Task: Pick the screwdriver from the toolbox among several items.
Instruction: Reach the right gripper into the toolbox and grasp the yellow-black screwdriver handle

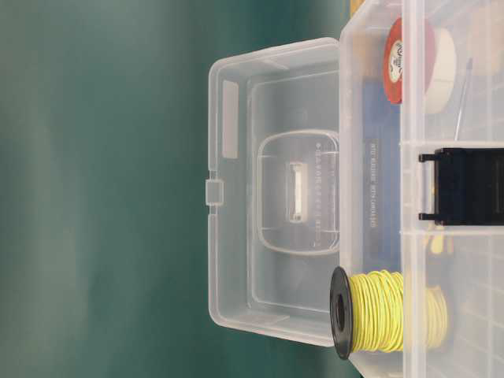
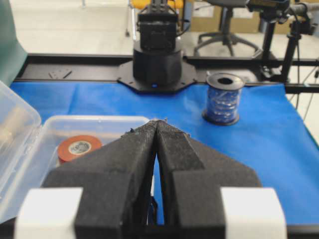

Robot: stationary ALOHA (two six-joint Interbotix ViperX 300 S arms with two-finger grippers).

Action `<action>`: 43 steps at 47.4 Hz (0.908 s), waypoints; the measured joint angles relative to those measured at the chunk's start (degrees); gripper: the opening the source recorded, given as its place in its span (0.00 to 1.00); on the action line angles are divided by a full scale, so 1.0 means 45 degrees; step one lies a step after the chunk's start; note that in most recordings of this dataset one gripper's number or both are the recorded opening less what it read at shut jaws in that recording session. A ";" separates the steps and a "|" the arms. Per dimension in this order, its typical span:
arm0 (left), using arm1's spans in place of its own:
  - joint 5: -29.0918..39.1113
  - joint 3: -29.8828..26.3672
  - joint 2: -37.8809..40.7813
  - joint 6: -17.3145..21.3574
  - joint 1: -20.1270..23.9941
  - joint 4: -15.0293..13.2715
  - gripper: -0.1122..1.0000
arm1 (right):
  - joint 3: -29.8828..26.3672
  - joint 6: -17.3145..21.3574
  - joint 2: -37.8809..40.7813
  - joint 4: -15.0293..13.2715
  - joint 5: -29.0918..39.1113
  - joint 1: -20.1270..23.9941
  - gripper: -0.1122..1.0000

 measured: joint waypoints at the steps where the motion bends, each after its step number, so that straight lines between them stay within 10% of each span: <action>1: 0.0000 0.0000 0.0000 0.0020 -0.0020 -0.0039 0.10 | 0.0000 0.0020 0.0020 0.0000 0.0000 -0.0020 0.10; 29: -0.0156 -0.0020 0.0059 0.0117 -0.0039 -0.0313 0.10 | -0.5781 0.2168 0.5371 0.0117 0.5879 -0.0879 0.13; 43: -0.0234 0.0000 0.0098 0.0137 -0.0039 -0.0313 0.10 | -0.9590 0.4531 0.9492 0.0039 1.0371 -0.1973 0.79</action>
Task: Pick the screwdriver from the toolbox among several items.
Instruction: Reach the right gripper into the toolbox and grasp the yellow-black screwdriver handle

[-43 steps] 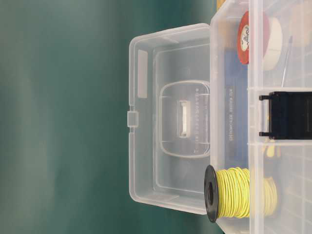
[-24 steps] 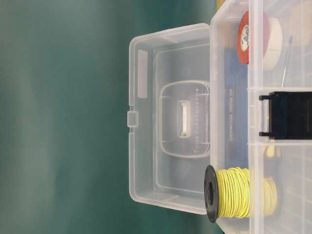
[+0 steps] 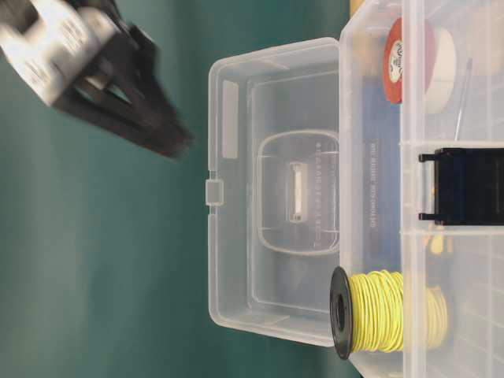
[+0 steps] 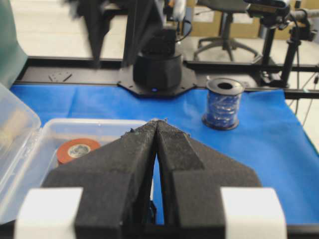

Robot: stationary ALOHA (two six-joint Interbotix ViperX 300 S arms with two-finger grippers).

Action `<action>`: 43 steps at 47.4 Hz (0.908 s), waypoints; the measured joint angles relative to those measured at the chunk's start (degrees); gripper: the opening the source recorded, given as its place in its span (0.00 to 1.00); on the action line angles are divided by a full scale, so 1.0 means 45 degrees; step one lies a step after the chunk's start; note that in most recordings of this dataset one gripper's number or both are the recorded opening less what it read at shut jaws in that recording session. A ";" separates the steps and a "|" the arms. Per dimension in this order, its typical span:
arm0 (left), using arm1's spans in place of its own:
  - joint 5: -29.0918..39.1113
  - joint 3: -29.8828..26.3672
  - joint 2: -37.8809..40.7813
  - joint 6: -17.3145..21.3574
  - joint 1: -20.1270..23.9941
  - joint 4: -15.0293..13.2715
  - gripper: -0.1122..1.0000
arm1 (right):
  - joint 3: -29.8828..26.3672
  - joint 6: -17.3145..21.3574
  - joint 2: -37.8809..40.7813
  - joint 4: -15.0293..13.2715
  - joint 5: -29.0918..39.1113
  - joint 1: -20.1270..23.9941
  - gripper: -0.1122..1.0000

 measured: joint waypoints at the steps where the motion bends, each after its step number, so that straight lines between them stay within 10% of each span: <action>1: 0.0000 0.0000 -0.0020 0.0020 0.0000 0.0000 0.10 | -0.0254 0.0059 0.0293 -0.0039 0.0293 -0.0020 0.82; 18: -0.0020 0.0000 0.0000 0.0020 0.0039 0.0000 0.10 | -0.3437 0.0645 0.5078 -0.0176 0.2637 -0.0352 0.78; 43: 0.0059 0.0020 0.0000 -0.0078 0.0254 -0.0020 0.10 | -0.4414 0.0527 0.8320 -0.0195 0.2676 -0.0566 0.72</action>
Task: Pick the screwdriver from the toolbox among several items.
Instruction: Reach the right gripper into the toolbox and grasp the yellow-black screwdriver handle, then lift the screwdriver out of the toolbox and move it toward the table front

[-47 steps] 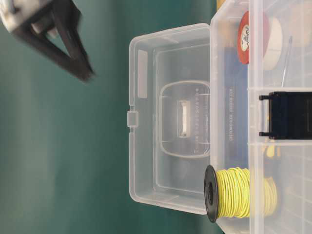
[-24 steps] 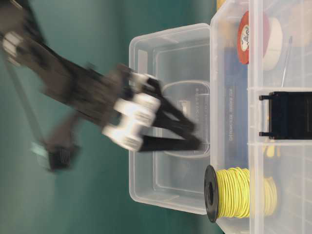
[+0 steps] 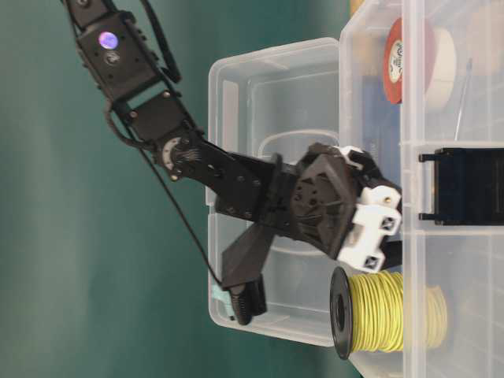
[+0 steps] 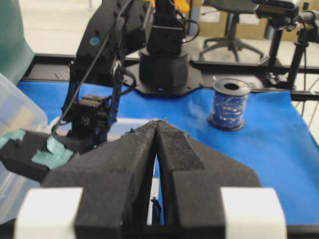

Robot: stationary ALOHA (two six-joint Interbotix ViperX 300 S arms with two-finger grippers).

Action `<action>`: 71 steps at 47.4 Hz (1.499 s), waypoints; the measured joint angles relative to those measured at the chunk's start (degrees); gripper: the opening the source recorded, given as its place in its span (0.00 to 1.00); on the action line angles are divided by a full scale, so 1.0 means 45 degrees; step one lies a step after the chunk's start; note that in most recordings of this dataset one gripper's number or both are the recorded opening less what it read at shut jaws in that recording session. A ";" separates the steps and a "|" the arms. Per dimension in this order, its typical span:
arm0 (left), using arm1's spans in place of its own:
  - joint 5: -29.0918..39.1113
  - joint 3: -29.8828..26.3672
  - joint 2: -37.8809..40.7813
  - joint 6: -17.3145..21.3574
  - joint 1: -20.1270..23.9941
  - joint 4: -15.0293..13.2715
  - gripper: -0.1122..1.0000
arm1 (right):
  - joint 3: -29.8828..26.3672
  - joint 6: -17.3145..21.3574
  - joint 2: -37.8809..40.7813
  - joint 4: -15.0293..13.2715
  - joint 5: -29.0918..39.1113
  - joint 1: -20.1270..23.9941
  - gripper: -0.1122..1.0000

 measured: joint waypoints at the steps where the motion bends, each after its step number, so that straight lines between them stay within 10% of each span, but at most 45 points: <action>1: 0.0000 -0.0020 -0.0020 0.0000 0.0000 0.0000 0.10 | -0.0020 0.0000 0.0000 0.0020 0.0000 0.0000 0.69; 9: 0.0098 -0.0020 -0.0059 0.0000 0.0078 0.0000 0.10 | -0.0020 -0.0195 0.0000 0.0000 0.0000 0.0000 0.32; 37: 0.0195 0.0020 -0.0059 -0.0039 0.0176 -0.0020 0.10 | -0.0039 0.0039 -0.3164 -0.0254 0.2344 0.0098 0.32; 48: 0.0195 0.0078 -0.0078 -0.0039 0.0176 -0.0020 0.10 | -0.0039 0.0430 -0.5039 -0.0566 0.2832 0.1777 0.32; 71: 0.0137 0.0078 -0.0098 -0.0039 0.0195 -0.0039 0.10 | -0.1113 0.1309 -0.0859 -0.1094 0.1641 0.4805 0.32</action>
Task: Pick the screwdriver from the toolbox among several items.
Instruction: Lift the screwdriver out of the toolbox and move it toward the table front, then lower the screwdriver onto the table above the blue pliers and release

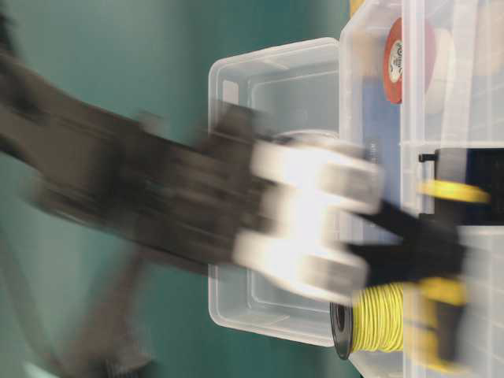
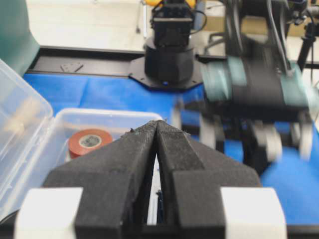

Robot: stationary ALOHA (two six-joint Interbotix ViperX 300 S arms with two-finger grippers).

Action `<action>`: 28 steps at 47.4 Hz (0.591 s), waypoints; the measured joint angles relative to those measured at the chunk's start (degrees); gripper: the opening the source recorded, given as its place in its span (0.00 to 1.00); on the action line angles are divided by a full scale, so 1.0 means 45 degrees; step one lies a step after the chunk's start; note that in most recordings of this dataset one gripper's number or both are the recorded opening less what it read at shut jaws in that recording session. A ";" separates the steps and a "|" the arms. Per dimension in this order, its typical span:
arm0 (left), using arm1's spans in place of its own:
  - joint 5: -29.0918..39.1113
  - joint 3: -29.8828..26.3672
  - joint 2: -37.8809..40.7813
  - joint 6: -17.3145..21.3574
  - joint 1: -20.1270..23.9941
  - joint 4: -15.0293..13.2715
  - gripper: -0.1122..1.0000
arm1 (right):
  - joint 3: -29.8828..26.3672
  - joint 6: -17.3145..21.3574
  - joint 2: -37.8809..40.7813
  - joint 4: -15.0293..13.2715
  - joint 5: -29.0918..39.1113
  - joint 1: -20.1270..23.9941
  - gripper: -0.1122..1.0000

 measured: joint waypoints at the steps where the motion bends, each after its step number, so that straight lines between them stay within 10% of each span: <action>1: 0.0000 0.0020 0.0000 0.0000 0.0000 0.0000 0.10 | -0.0059 0.0000 0.0215 0.0020 -0.0098 0.0020 0.32; 28: 0.0020 0.0039 -0.0098 0.0000 0.0000 0.0000 0.10 | -0.0137 0.0059 0.1816 0.0508 -0.1758 0.0020 0.33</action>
